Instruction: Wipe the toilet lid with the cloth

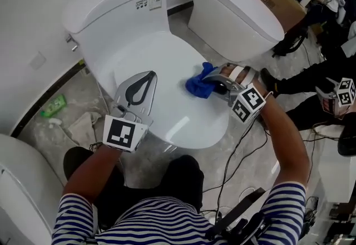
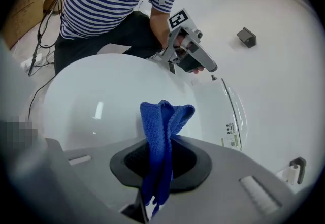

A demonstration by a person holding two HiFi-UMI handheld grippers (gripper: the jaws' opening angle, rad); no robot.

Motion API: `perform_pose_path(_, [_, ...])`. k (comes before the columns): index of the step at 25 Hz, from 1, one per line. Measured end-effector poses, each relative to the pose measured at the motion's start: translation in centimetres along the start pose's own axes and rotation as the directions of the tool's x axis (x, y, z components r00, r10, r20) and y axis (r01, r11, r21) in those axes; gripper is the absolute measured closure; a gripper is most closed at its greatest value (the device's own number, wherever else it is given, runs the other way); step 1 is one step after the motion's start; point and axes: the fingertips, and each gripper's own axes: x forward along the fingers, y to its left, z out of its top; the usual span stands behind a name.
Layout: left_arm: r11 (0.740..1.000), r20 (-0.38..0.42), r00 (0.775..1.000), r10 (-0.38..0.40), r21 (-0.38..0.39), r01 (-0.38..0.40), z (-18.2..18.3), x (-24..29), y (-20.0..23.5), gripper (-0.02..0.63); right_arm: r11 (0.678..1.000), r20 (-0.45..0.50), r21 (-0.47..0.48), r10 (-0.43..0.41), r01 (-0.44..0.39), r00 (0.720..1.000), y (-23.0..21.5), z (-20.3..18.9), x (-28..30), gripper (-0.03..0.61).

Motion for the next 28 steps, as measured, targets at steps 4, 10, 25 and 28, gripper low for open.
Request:
perform_pose_path(4, [1.000,0.009,1.000,0.009,-0.021,-0.009,-0.1,0.2,1.7,0.610,0.999,0.020,-0.043,0.004,-0.003,1.000,-4.4,0.4,3.6,0.515])
perform_pose_path(10, [0.999,0.004,1.000,0.006,-0.039,-0.005,-0.7,0.2,3.8,0.610,0.998,0.049,-0.061,0.007,-0.004,0.999,-9.3,1.0,8.7,0.515])
perform_pose_path(25, [0.997,0.010,1.000,0.009,-0.076,-0.008,-1.0,0.5,6.6,0.611,0.996,0.040,-0.082,0.038,-0.035,0.998,-14.7,1.5,17.4,0.515])
perform_pose_path(28, [0.996,0.011,1.000,0.008,-0.085,-0.007,-1.1,0.5,6.7,0.610,0.997,0.034,-0.068,0.041,-0.039,0.999,-14.8,1.5,17.7,0.515])
